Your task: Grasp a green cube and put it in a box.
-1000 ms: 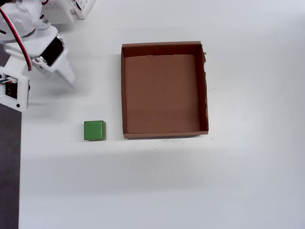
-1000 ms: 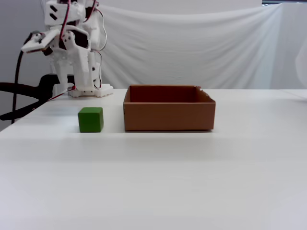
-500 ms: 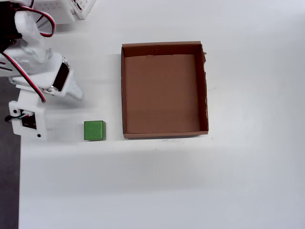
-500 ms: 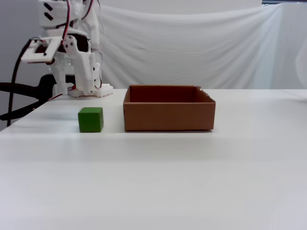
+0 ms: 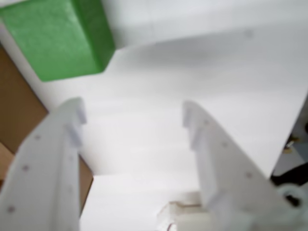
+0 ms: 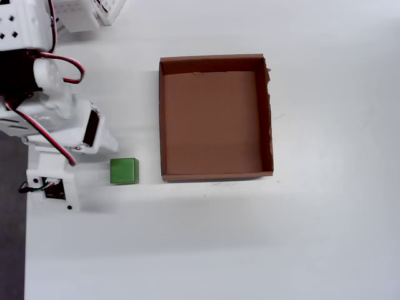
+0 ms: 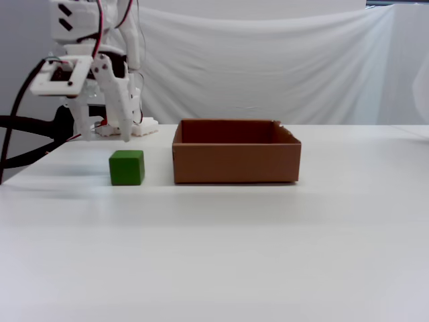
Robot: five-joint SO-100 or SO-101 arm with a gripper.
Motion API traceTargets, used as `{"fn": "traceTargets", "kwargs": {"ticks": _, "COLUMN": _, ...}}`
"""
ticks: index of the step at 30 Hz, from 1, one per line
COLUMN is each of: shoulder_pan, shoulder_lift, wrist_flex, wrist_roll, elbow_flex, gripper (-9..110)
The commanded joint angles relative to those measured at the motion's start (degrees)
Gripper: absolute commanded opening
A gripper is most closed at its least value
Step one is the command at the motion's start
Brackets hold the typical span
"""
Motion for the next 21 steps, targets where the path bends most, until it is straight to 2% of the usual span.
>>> {"fn": "traceTargets", "kwargs": {"ticks": 1, "shoulder_pan": -1.1, "shoulder_lift": 0.4, "wrist_flex": 1.8, "wrist_roll": -1.3, "elbow_flex": -4.3, "gripper": 26}}
{"fn": "traceTargets", "kwargs": {"ticks": 9, "shoulder_pan": -2.8, "shoulder_lift": -3.8, "wrist_flex": 8.7, "wrist_roll": -2.7, "elbow_flex": -11.8, "gripper": 26}}
{"fn": "traceTargets", "kwargs": {"ticks": 21, "shoulder_pan": -4.3, "shoulder_lift": -13.0, "wrist_flex": 5.5, "wrist_roll": -2.7, "elbow_flex": -20.2, "gripper": 26}}
